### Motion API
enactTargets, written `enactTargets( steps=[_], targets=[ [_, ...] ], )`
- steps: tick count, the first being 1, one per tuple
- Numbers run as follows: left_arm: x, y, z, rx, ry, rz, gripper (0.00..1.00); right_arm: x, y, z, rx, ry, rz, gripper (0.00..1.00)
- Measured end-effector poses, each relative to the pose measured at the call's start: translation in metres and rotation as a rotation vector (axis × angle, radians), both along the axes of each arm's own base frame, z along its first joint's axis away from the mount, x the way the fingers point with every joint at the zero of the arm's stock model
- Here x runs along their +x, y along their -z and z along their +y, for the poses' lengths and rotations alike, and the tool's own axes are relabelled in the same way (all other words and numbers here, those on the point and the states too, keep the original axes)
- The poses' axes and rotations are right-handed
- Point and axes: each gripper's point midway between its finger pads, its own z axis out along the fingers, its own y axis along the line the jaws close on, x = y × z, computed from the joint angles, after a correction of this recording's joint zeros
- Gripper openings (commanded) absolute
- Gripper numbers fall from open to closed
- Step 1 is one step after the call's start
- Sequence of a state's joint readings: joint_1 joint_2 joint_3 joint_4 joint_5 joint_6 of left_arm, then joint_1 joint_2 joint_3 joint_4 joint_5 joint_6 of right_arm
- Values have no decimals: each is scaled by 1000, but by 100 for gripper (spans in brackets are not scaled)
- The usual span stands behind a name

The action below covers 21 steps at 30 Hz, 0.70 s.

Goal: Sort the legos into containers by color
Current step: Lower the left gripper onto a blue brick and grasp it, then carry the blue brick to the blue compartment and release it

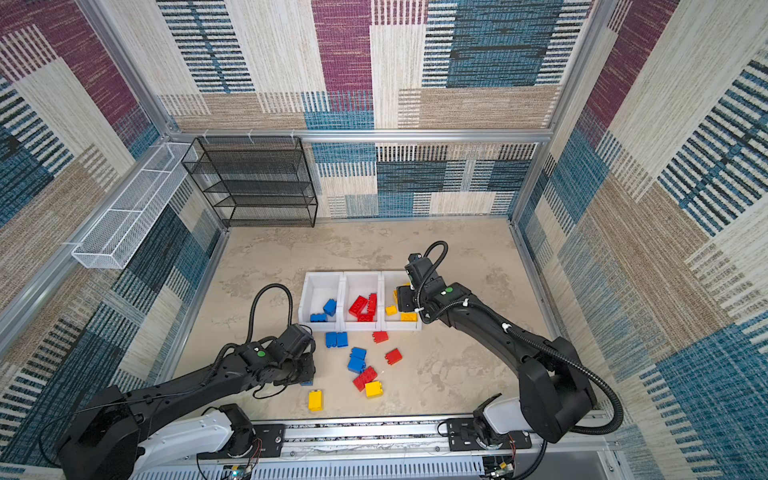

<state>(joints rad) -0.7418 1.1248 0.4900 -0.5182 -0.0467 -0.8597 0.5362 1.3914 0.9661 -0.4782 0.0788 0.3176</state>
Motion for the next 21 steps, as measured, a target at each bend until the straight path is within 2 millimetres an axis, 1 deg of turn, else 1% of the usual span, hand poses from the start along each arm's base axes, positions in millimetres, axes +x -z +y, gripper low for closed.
enactTargets(
  steps=[6,8,11,14,16,19,21],
  targets=[
    [6,-7,-6,-21,13,-28,31,-5,0,-3,5,8,4,68],
    [12,-16,-11,-38,19,-51,31,-5,-1,-3,9,12,2,68],
    [28,-36,-18,-68,18,-105,30,-6,-4,-4,13,13,-3,68],
    [54,-61,-19,-91,-3,-174,30,-6,-7,-4,17,15,-8,68],
    [75,-75,-19,-91,-5,-217,30,-7,-9,-4,20,16,-12,68],
    [109,-90,-21,-76,-3,-254,30,-8,-12,-6,22,19,-18,67],
    [131,-95,-23,-58,6,-266,31,-9,-14,-7,23,23,-22,67]
  ],
)
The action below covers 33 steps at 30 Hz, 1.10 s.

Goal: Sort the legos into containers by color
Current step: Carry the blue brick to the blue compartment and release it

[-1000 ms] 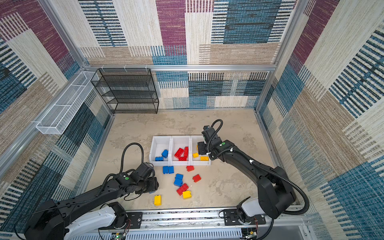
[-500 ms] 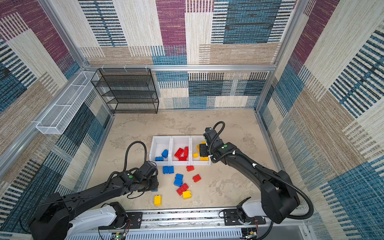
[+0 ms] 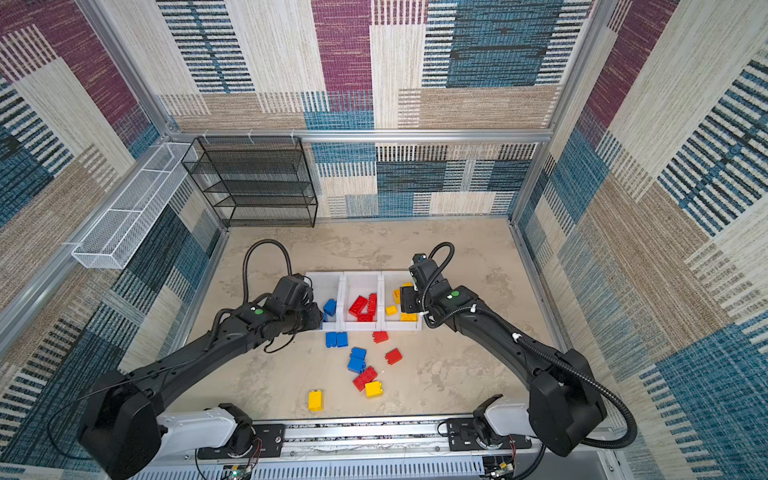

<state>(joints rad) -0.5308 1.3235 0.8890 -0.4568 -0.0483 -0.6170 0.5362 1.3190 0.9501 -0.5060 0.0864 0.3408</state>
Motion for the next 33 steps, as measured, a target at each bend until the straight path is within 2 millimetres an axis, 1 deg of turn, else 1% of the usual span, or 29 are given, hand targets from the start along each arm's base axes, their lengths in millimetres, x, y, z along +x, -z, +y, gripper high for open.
enactTargets(
  steps=[3,6,9,11,13,15,17,22,27,33],
  targets=[
    [30,-2,-2,34,16,-8,31,-3,-2,-2,4,7,-1,67],
    [56,0,-3,67,29,-8,32,-8,-1,-5,7,14,5,67],
    [76,4,-4,96,46,-4,36,-11,0,-7,9,20,11,67],
    [84,6,-7,111,61,-4,38,-13,0,-9,9,21,12,67],
    [89,10,-8,122,70,3,44,-15,0,-9,10,23,13,67],
    [91,13,-7,129,74,9,51,-15,0,-10,10,23,14,68],
    [90,15,-6,135,74,18,55,-15,0,-10,10,24,14,68],
    [84,16,0,143,70,24,59,-16,-1,-10,12,24,12,68],
    [77,0,6,135,60,-13,59,-16,-3,-10,14,24,8,69],
    [57,-18,17,118,52,-61,60,-16,-2,-10,15,22,11,69]
  ],
)
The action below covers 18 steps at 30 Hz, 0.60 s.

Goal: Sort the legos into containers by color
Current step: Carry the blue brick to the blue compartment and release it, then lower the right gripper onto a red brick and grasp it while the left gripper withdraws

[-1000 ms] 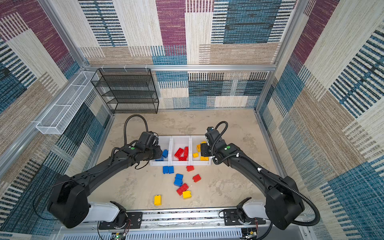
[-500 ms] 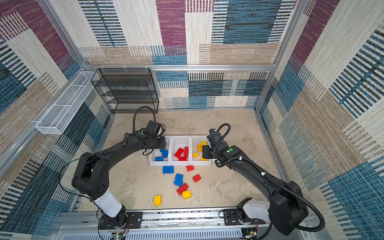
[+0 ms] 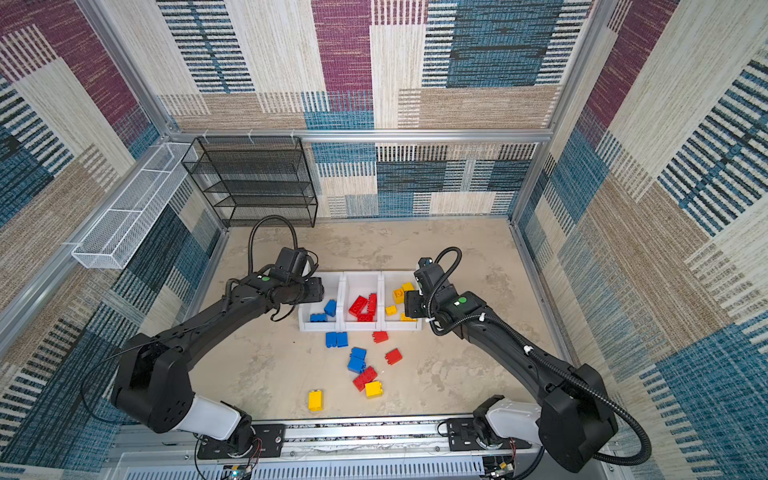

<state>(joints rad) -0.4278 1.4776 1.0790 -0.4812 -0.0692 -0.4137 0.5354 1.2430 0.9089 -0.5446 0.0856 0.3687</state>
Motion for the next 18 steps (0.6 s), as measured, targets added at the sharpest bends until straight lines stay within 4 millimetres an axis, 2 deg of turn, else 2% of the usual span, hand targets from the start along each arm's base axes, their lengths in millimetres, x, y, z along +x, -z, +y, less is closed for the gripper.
enactTargets(
  steps=[4,10,13,18],
  targets=[
    [-18,-5,9,-10,-5,-24,61,-3,4,1,5,-9,13,69],
    [-47,-2,24,-28,-35,-32,62,-12,17,1,-2,-25,54,68],
    [-59,3,30,-43,-59,-29,62,-21,24,3,-17,-43,79,68],
    [-78,12,39,-71,-99,-20,62,-46,38,20,-36,-112,128,69]
  ],
)
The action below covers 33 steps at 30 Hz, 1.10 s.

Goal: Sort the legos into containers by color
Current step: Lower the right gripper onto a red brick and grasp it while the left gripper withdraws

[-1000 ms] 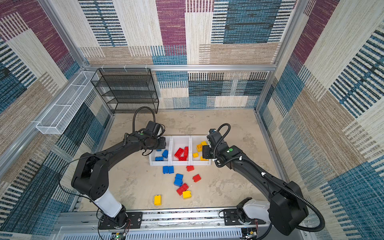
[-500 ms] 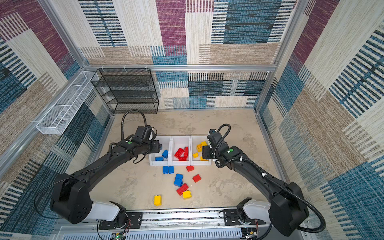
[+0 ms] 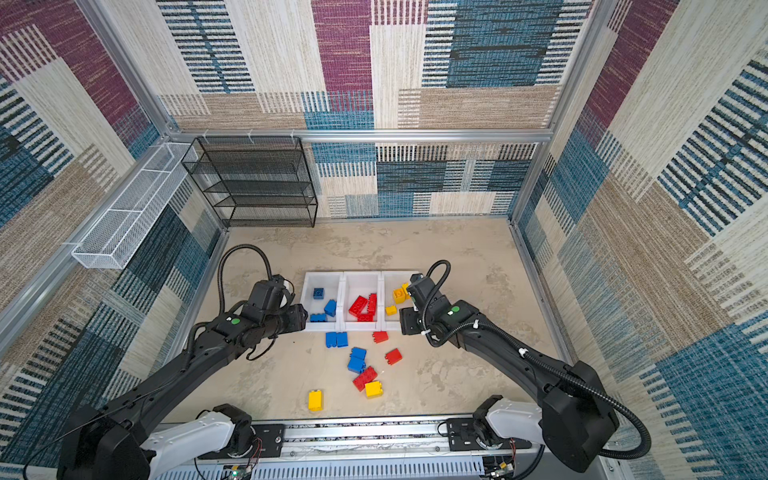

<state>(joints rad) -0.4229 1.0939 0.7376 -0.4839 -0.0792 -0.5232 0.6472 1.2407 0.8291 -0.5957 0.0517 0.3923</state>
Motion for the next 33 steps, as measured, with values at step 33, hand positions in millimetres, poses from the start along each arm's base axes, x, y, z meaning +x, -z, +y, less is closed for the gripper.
enactTargets(
  steps=[33],
  targets=[
    [-37,19,15,-79,-95,19,62,-62,91,57,-232,-230,206,46]
  ],
)
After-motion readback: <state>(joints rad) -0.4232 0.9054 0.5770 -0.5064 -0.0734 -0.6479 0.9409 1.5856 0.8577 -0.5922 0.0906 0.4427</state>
